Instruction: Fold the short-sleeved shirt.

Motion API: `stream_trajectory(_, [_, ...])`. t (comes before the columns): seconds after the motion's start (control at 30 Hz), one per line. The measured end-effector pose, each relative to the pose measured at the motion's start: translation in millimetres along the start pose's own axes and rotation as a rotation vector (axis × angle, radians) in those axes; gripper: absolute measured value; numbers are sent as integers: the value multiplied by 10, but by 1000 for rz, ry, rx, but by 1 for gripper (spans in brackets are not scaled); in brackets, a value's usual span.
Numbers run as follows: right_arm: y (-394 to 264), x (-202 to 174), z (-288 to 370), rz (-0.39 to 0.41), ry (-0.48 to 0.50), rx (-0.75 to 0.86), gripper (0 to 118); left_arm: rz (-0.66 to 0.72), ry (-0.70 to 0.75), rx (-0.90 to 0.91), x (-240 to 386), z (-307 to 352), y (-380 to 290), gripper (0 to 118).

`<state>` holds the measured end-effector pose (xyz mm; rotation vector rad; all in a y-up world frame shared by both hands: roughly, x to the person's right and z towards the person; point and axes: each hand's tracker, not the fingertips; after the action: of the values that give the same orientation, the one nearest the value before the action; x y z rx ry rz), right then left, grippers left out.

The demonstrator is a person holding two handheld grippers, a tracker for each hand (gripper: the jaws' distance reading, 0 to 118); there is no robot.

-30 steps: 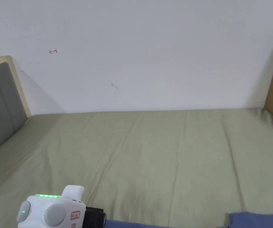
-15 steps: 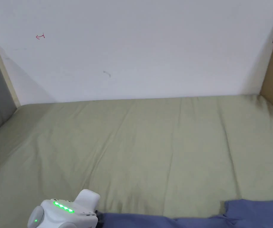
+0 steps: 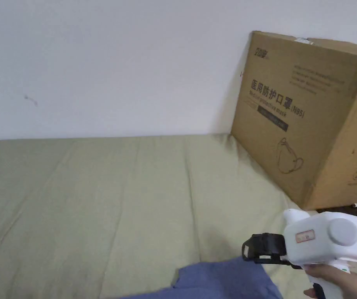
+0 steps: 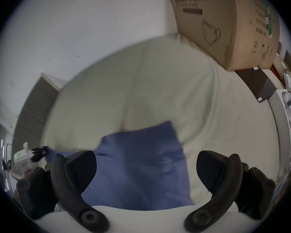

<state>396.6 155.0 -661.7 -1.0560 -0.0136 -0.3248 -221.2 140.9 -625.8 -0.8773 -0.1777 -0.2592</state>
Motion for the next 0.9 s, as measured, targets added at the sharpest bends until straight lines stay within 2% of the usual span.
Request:
stream_trajectory(0.07, [96, 68, -304, -38, -87, -110, 117, 27, -10, -12, -18, 12, -13, 2])
stream_trajectory(0.17, [129, 123, -676, -52, -133, -179, 115, 50, -26, -31, -3, 13, -36, 2])
stream_trajectory(0.2, [126, 166, -734, -44, -135, -181, 110, 53, -28, -37, 6, 0, -51, 2])
stream_trajectory(0.23, [125, 147, -821, -27, -134, -192, 98, 53, -30, -45, 19, -17, -70, 2])
stream_trajectory(0.27, [123, 126, -891, -8, -145, -203, 95, 48, -29, -50, 30, -28, -86, 2])
stream_trajectory(0.3, [107, 96, -952, 27, -212, -222, 95, 47, -30, -56, 34, -36, -90, 2])
stream_trajectory(0.33, [64, 66, -884, 26, -187, -197, 95, 48, -34, -66, 34, -47, -102, 2])
stream_trajectory(0.37, [67, 30, -872, 27, -203, -187, 91, 47, -43, -78, 30, -54, -107, 2])
stream_trajectory(0.4, [61, -25, -840, 33, -215, -181, 80, 48, -49, -87, 31, -56, -120, 2])
stream_trajectory(0.47, [32, -120, -692, 105, -168, -128, 0, 52, -52, -88, 12, -55, -137, 2])
stream_trajectory(0.53, [-2, -223, -601, 107, -31, -115, 1, 80, -60, -85, 4, -21, -144, 2])
stream_trajectory(0.6, [-91, -329, -472, 105, -29, -109, 1, 96, -57, -83, -11, 20, -153, 2])
stream_trajectory(0.67, [-170, -414, -279, 159, -57, -39, 1, 129, -61, -66, -34, 137, -149, 2])
stream_trajectory(0.7, [-196, -430, -131, 175, -42, 3, 1, 156, -68, -52, -65, 200, -142, 2])
stream_trajectory(0.77, [-276, -459, 256, 159, -7, 83, 1, 180, -65, -26, -108, 415, -96, 2])
stream_trajectory(0.83, [-320, -428, 735, 109, 43, 147, 1, 183, -67, 27, -146, 713, -26, 2])
stream_trajectory(0.9, [-356, -434, 1203, 118, 68, 200, 1, 174, -68, 81, -150, 1051, 70, 2])
